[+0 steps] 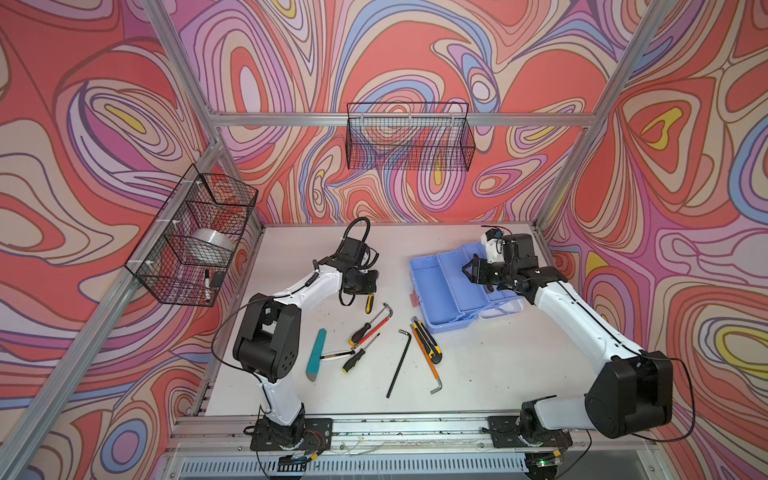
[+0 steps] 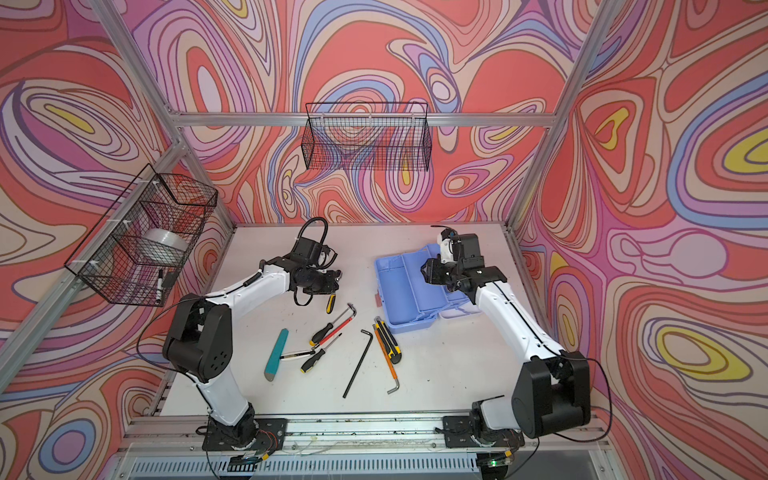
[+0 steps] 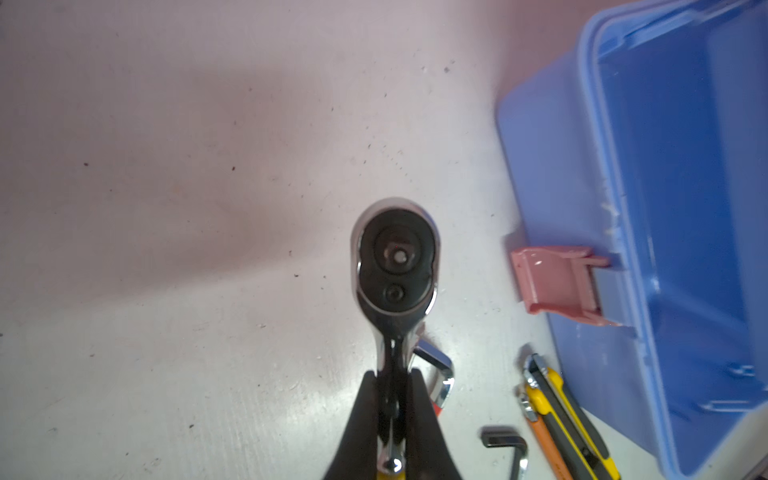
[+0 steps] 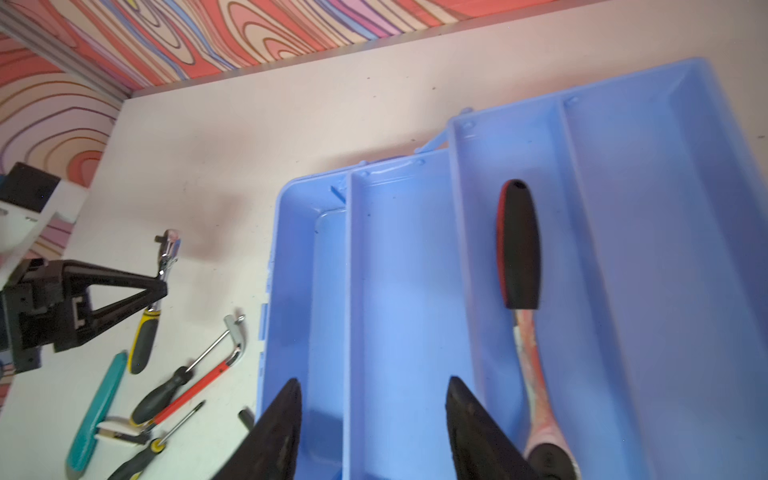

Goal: Pack the tool kit
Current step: 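Release the black-red ratchet in the tray while the left gripper grasps the yellow-handled ratchet, then lift the yellow-handled ratchet with the left gripper and pass it to the right gripper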

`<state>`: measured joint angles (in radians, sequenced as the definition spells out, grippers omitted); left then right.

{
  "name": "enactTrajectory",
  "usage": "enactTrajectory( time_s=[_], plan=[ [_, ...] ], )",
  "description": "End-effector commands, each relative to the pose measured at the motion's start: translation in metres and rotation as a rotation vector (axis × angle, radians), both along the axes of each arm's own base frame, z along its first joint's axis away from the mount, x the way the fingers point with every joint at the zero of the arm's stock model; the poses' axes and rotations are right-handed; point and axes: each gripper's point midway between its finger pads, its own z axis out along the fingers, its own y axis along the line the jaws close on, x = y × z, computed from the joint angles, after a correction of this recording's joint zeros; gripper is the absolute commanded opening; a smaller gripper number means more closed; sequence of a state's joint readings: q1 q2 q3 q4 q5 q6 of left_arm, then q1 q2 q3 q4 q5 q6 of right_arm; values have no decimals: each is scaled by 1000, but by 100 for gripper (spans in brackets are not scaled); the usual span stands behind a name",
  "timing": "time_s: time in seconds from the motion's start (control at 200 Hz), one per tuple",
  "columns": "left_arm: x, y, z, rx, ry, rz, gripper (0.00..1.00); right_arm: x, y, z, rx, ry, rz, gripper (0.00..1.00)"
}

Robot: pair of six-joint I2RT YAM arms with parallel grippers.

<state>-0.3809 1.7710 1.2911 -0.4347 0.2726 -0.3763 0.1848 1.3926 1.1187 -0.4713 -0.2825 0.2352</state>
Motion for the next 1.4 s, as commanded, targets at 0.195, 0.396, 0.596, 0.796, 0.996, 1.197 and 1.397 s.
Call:
enactTrajectory(
  time_s=[0.195, 0.396, 0.596, 0.796, 0.996, 1.197, 1.397],
  plan=[
    [16, -45, 80, -335, -168, 41, 0, -9, 82, 16, 234, -48, 171, 57],
    [15, -70, 96, -438, -191, 35, 0, -16, 123, 10, 271, -40, 260, 56],
    [13, -88, 109, -544, -214, 50, 0, -23, 146, -3, 282, -19, 312, 55],
    [7, -104, 119, -591, -238, 35, 0, -26, 156, -12, 288, 6, 332, 52],
    [3, -120, 127, -653, -240, 13, 0, -28, 159, -15, 287, 14, 343, 50],
    [1, -126, 132, -680, -246, 8, 0, -29, 160, -14, 288, 17, 348, 41],
    [0, -129, 133, -706, -243, 8, 0, -30, 159, -13, 280, 13, 348, 26]
  ],
)
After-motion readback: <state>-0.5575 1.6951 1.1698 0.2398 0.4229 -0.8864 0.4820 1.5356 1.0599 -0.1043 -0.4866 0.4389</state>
